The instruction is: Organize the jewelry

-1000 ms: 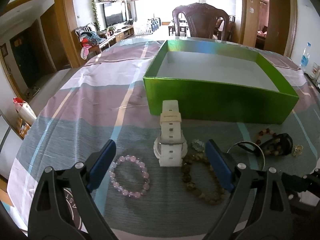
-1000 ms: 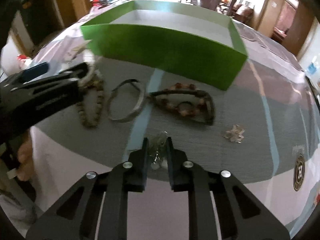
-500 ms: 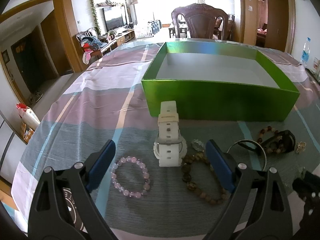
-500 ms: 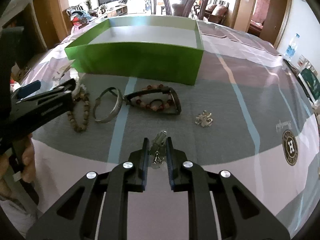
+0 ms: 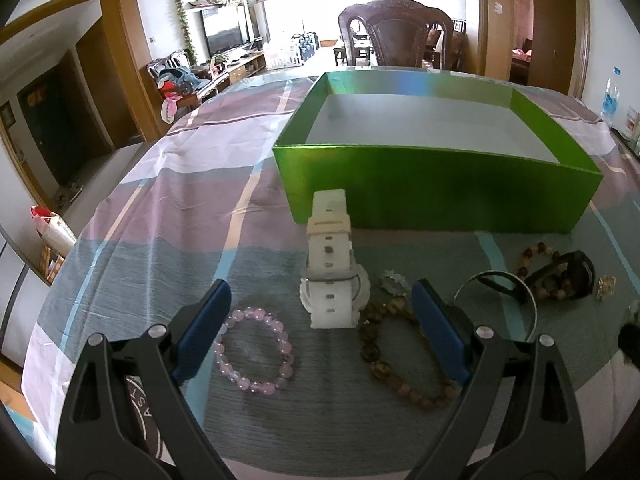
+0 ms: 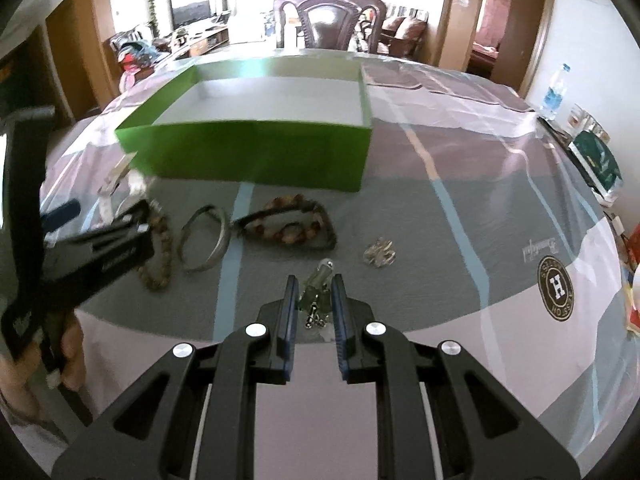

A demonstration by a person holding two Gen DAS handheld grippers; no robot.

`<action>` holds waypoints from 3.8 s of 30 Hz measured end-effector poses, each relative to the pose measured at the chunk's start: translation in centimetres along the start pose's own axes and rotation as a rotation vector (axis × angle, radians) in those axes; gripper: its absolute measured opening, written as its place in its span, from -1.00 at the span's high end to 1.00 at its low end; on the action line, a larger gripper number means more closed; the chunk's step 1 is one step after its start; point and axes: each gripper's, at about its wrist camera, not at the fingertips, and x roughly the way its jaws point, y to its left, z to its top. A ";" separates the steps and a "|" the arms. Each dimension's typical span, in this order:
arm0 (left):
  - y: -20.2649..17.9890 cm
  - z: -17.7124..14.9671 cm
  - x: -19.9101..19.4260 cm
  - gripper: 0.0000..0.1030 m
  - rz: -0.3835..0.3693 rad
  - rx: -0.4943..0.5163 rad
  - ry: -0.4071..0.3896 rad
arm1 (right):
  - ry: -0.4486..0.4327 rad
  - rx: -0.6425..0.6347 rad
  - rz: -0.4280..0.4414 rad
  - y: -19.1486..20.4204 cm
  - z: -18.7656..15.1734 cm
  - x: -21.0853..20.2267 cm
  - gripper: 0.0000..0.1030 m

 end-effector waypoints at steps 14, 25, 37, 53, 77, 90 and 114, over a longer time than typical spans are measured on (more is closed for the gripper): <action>-0.6 -0.3 0.0 -0.81 -0.004 0.034 0.009 | 0.055 0.002 0.043 -0.2 0.3 2.7 0.67; -0.5 -0.4 -0.5 -0.83 -0.018 0.033 -0.005 | 0.064 0.013 0.053 -0.2 0.5 3.0 0.67; -0.6 -0.4 -0.3 -0.84 -0.027 0.035 0.009 | 0.063 -0.025 0.119 0.2 1.2 2.4 0.67; 0.6 -0.4 0.0 -0.78 -0.092 -0.025 0.037 | -0.009 -0.051 0.190 -2.7 3.4 2.8 0.36; 0.7 -0.5 0.9 -0.30 -0.134 -0.043 0.088 | 0.023 0.011 0.201 -4.2 2.3 5.3 0.15; 1.9 0.1 0.0 -0.34 -0.098 -0.108 0.024 | -0.052 -0.025 0.264 -2.7 2.3 4.5 0.04; 0.3 -0.2 0.8 0.49 -0.088 -0.029 0.062 | -0.062 -0.018 0.236 -2.6 2.3 4.7 0.82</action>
